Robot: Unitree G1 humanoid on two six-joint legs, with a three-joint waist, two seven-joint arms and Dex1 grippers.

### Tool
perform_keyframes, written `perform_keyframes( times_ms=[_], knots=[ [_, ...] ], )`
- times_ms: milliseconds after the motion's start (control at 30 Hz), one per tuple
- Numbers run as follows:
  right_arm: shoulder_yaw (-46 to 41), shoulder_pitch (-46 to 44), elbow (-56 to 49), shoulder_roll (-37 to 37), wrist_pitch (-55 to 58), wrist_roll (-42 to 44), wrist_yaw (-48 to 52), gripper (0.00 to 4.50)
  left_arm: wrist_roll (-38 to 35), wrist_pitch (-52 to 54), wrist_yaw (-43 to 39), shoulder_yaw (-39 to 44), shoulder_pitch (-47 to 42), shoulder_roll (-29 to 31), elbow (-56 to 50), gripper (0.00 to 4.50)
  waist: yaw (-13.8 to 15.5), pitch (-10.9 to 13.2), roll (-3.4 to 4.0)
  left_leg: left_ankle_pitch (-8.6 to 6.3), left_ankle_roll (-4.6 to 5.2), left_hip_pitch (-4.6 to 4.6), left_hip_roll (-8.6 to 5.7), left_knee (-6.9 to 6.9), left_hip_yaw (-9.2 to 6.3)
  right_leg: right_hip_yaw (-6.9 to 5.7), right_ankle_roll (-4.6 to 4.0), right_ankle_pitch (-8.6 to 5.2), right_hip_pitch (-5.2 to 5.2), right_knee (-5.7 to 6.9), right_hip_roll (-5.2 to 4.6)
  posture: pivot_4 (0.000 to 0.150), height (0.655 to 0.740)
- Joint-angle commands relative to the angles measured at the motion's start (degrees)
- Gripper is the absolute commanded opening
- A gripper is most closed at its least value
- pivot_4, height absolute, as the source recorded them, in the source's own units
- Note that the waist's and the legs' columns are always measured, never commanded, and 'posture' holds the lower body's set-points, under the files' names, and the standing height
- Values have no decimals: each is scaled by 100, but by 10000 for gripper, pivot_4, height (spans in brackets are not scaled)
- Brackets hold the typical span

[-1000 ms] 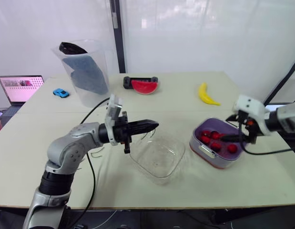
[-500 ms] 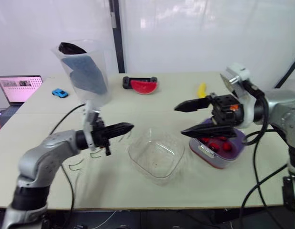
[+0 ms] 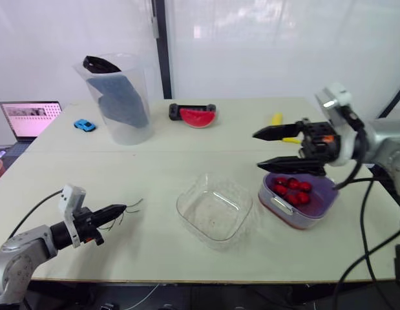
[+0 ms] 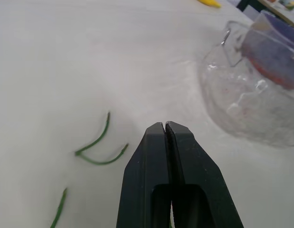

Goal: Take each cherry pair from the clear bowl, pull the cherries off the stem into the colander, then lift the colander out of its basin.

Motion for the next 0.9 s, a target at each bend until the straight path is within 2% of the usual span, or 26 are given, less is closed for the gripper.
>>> perform_keyframes(
  times_ms=[33,133,233,367,567,833,900],
  knots=[
    [-485,270,-10,-355,-150,-81,23,44707,324,-343,-46,-63,-79,-8,471,0,-21,0,0,0,0,0,-1,0,3,1,0,0,0,-1,-1,1500,7400],
    [-607,407,-118,-401,-95,15,-99,44707,584,-496,-127,-172,-145,46,862,0,-60,-2,3,0,1,4,-4,-3,7,2,0,0,-3,1,4,1500,7400],
    [-707,521,-213,-427,32,132,-146,44707,551,-382,-95,-115,-330,55,1068,0,-59,-1,5,0,1,11,-1,-10,10,6,0,0,-3,4,9,1500,7400],
    [-835,789,-278,-509,104,164,-150,45000,533,-321,-104,-52,-623,145,1226,12436,-20,-2,3,0,0,11,1,-7,6,5,0,0,2,2,4,1500,7400],
    [-890,986,-304,-542,47,126,-140,45000,381,-203,-281,0,-761,327,966,43710,-47,-2,4,0,0,11,1,-8,8,5,0,0,1,3,-5,1500,7400],
    [-893,1168,-389,-616,72,148,-78,45000,-94,205,-658,216,-1437,958,492,44558,-39,-2,4,0,0,11,3,-7,9,6,0,0,2,1,-1,1500,7400],
    [-941,1285,-477,-665,154,175,-122,45000,-639,710,-867,81,-1792,1099,10,44558,-37,-2,4,0,1,10,2,-8,9,5,0,0,2,1,-1,1500,7400]
  ],
)
